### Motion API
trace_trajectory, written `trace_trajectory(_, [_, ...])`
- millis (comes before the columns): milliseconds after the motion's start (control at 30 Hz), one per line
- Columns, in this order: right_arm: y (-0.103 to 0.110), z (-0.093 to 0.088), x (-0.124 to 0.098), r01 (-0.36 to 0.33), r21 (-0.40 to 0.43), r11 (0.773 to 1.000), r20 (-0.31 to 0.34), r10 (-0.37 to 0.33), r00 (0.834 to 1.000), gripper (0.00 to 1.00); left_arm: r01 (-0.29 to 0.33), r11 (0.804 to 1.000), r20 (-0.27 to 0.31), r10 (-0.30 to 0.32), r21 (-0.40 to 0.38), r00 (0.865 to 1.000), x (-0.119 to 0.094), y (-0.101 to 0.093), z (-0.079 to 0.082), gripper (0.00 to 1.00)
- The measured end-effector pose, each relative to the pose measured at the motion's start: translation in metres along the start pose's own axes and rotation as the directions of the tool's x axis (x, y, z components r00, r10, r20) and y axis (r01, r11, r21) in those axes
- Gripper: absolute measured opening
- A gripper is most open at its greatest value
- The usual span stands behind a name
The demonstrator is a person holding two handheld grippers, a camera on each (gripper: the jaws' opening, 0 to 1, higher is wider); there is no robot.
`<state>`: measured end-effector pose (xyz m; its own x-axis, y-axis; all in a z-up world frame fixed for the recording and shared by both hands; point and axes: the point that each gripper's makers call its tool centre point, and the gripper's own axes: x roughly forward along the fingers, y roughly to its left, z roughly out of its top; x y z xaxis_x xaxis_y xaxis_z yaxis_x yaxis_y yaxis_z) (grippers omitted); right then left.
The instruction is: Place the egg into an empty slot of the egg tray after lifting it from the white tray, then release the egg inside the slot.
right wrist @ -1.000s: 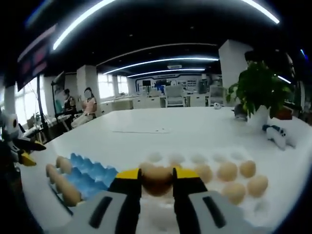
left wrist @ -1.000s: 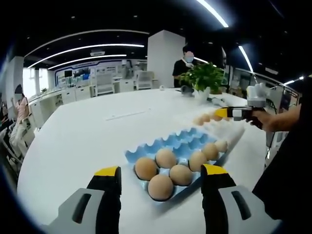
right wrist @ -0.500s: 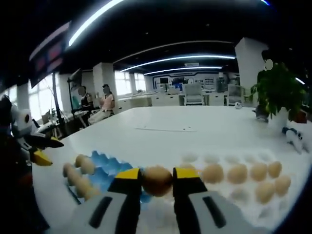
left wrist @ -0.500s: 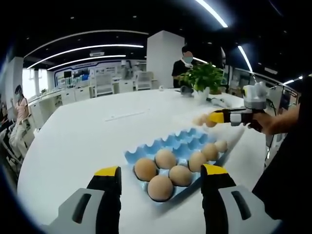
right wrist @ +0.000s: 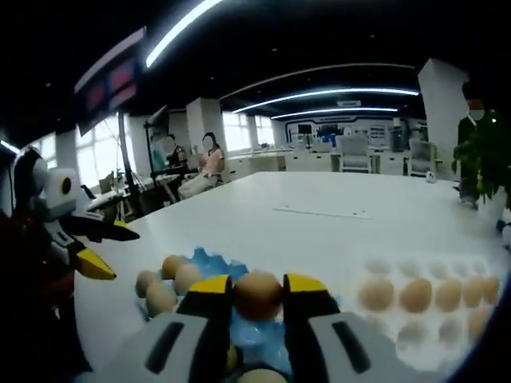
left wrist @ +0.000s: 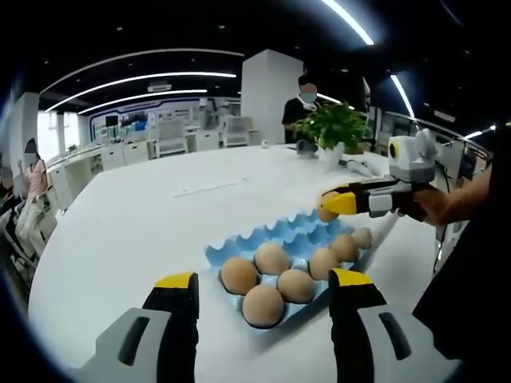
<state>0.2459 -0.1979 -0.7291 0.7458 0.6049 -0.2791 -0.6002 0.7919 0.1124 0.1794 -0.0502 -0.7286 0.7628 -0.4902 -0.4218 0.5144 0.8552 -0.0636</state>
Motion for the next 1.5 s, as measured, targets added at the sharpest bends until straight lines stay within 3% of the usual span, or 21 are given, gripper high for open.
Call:
trace_trajectory(333, [0.034,-0.007,0.024,-0.097,-0.023,0.995,-0.024,0.097,0.995,0.24,-0.012,1.0,0.002,0.012,-0.004,1.0,-0.003,0.002,0.001,0.67])
trace_trajectory(700, [0.048,-0.02,0.038,-0.136,-0.011,0.991,-0.065,0.135,0.989,0.24,-0.014,1.0,0.006,0.015,-0.008,1.0,-0.004,0.003,0.001,0.67])
trace_trajectory(900, [0.049,-0.032,0.041,-0.141,-0.004,0.99,-0.107,0.14,0.984,0.24,-0.016,1.0,0.002,0.016,-0.009,1.0,-0.005,0.004,-0.001,0.67])
trace_trajectory(1067, [0.044,-0.033,0.043,-0.132,0.015,0.991,-0.11,0.133,0.985,0.25,-0.014,1.0,0.0,0.014,-0.013,1.0,-0.004,0.004,-0.002,0.67])
trace_trajectory(1133, [0.041,-0.035,0.044,-0.119,0.058,0.991,-0.122,0.125,0.985,0.25,-0.014,1.0,0.0,0.014,-0.01,1.0,-0.003,0.004,-0.001,0.67])
trace_trajectory(1400, [0.041,-0.033,0.046,-0.125,0.034,0.992,-0.118,0.128,0.985,0.25,-0.016,1.0,-0.002,0.016,-0.006,1.0,-0.002,0.005,-0.001,0.67])
trace_trajectory(1500, [0.041,-0.032,0.046,-0.123,0.061,0.991,-0.116,0.129,0.985,0.22,-0.015,1.0,-0.002,0.015,-0.008,1.0,-0.002,0.004,-0.001,0.66])
